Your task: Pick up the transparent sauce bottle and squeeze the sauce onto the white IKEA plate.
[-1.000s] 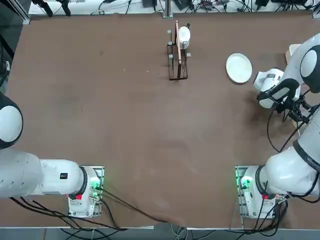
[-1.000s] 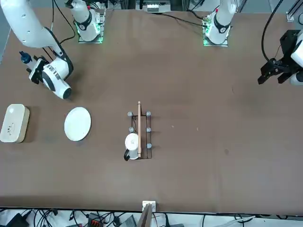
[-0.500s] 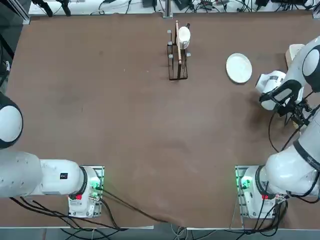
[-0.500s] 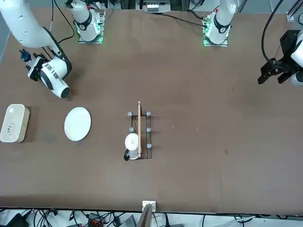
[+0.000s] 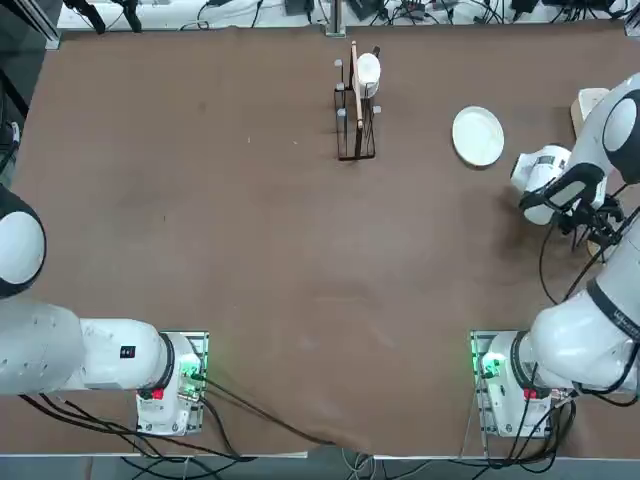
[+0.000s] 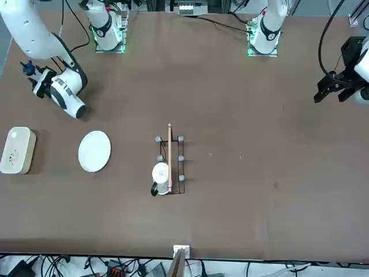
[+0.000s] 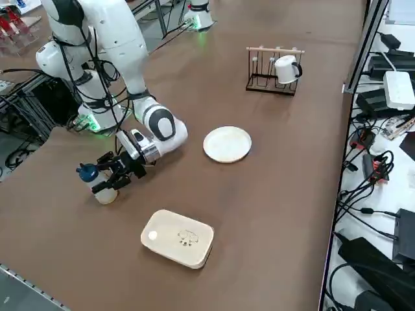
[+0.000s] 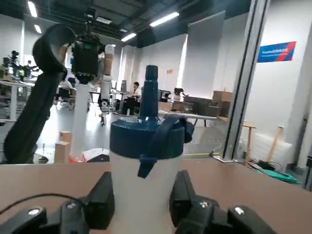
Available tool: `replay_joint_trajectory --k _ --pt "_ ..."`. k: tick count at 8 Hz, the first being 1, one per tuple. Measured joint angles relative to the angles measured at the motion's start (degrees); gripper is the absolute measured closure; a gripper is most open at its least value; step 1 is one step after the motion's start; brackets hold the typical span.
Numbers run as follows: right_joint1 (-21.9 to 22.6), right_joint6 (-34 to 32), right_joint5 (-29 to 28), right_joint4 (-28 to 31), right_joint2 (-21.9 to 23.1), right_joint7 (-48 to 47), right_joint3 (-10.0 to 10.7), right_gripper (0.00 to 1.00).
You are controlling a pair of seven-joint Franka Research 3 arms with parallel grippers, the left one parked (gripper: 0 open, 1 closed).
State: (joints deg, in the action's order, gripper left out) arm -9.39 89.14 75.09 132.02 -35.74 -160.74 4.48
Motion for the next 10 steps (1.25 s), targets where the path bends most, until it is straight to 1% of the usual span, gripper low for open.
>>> replay_joint_trajectory --k 1,3,5,7,8,10 --pt "0.5 0.0 0.6 -0.3 0.0 0.0 -0.2 0.48" --pt "2.1 -0.2 0.8 -1.9 0.5 0.7 -0.5 0.49" --pt "5.2 -0.4 -0.1 -5.5 3.5 3.2 -1.3 0.49" --pt "8.3 -0.5 -5.3 -11.7 6.2 6.4 -3.2 0.49" --pt "9.9 -0.5 -8.1 -15.0 6.6 8.6 -4.1 0.49" --pt "13.3 -0.5 -14.5 -20.3 6.5 16.4 -4.5 0.49"
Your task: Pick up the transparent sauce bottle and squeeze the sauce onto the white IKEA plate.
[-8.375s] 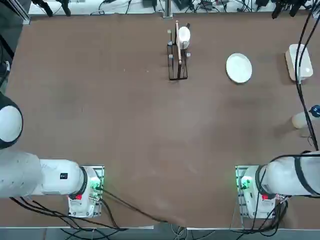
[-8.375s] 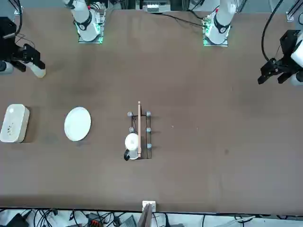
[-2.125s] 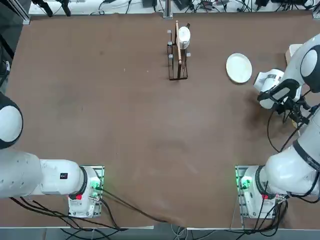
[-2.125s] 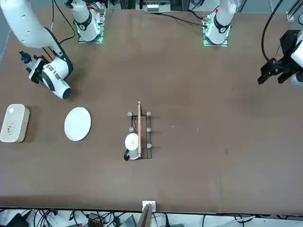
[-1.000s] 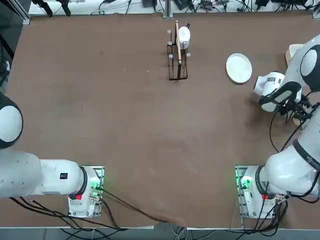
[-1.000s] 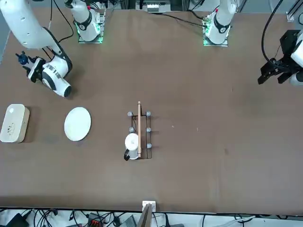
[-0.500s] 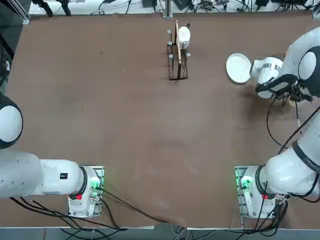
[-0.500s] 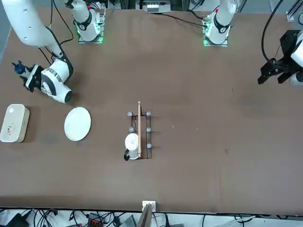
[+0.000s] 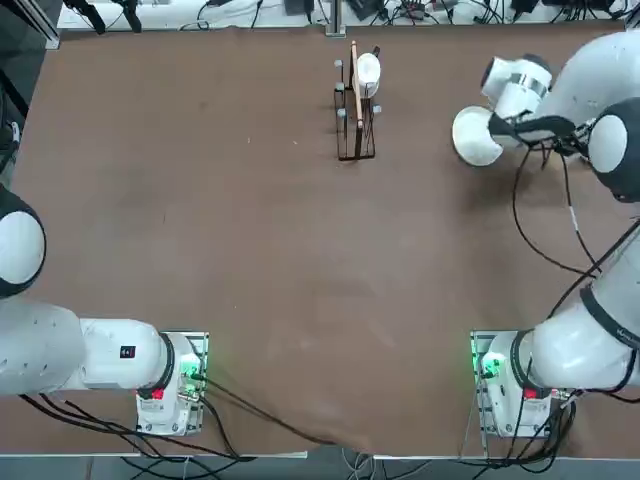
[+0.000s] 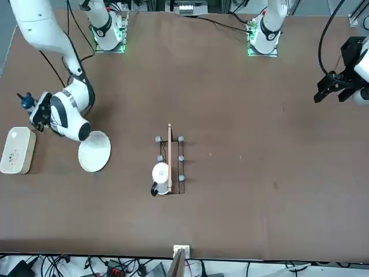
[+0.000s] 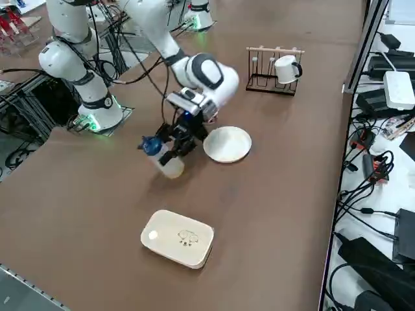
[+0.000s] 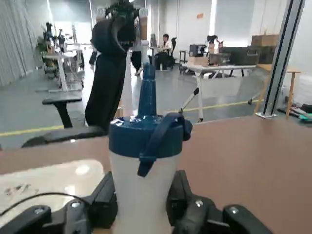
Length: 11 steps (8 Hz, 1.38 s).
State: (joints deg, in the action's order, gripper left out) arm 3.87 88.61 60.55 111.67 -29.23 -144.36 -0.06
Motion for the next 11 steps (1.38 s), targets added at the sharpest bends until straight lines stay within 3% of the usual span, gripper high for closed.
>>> replay_joint_trajectory --k 5,8,11 --pt "9.0 1.7 -16.2 -10.8 -1.4 21.0 -0.5 0.49" --pt "9.6 3.7 -28.0 -19.1 -3.1 37.7 -1.4 0.49" --pt "9.8 4.4 -38.9 -24.0 -3.8 47.6 -1.5 0.5"
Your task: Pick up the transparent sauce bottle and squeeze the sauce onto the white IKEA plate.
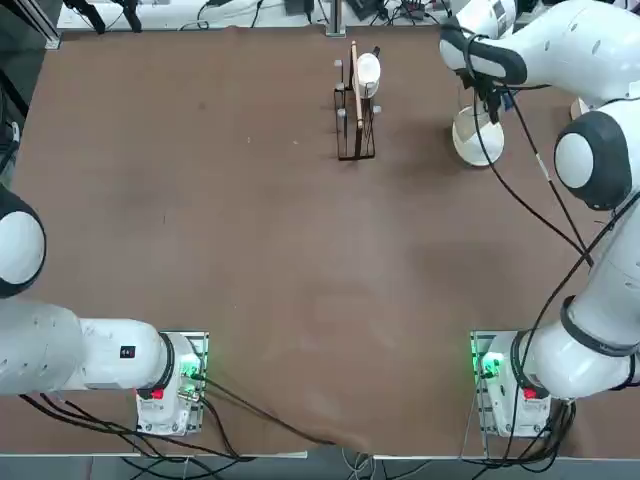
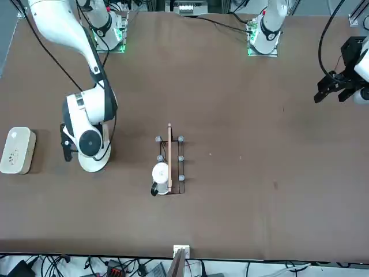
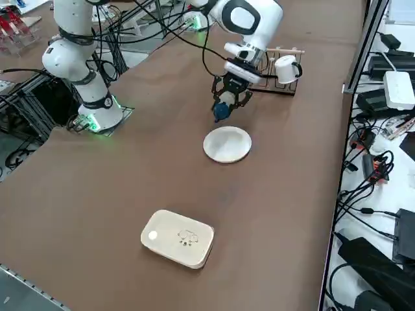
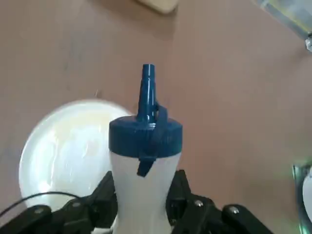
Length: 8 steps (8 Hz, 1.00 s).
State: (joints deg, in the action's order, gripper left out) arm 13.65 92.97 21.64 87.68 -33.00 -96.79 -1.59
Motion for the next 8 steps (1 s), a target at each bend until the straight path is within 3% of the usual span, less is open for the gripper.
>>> replay_joint_trajectory --k 3,5,8 --pt "-0.2 5.0 -9.1 -1.2 -0.6 3.6 0.0 0.54" --pt "-0.2 5.1 -12.1 -1.3 -0.6 6.8 -0.2 0.54" --pt "-0.8 3.8 -21.3 -1.3 -0.7 15.0 -0.6 0.54"
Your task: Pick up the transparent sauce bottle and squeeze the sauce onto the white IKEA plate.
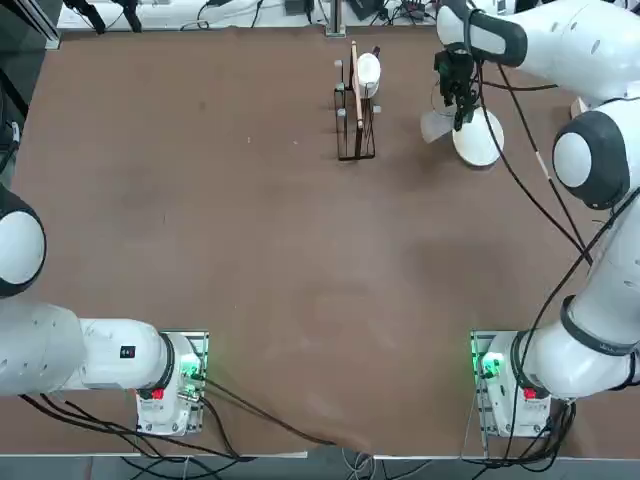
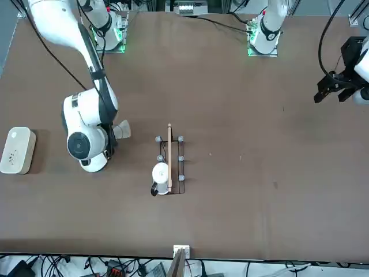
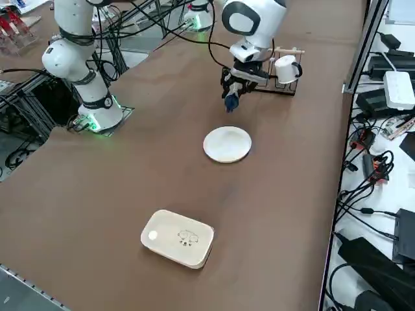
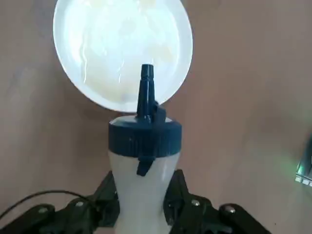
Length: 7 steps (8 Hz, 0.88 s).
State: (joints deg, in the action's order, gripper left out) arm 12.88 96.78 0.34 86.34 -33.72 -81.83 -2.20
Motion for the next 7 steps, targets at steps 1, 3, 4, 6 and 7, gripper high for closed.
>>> replay_joint_trajectory --k 1,3,4,6,7 --pt "-1.1 0.0 -4.3 0.0 -0.4 2.9 0.0 0.54" --pt "-5.0 0.0 -12.6 0.0 -2.6 10.6 0.0 0.54" --pt "-7.0 0.1 -14.8 0.0 -3.9 13.6 0.0 0.54" --pt "-9.4 1.4 -18.2 0.0 -6.1 16.2 0.0 0.54" --pt "-9.9 2.0 -20.1 0.0 -6.7 17.0 0.0 0.54"
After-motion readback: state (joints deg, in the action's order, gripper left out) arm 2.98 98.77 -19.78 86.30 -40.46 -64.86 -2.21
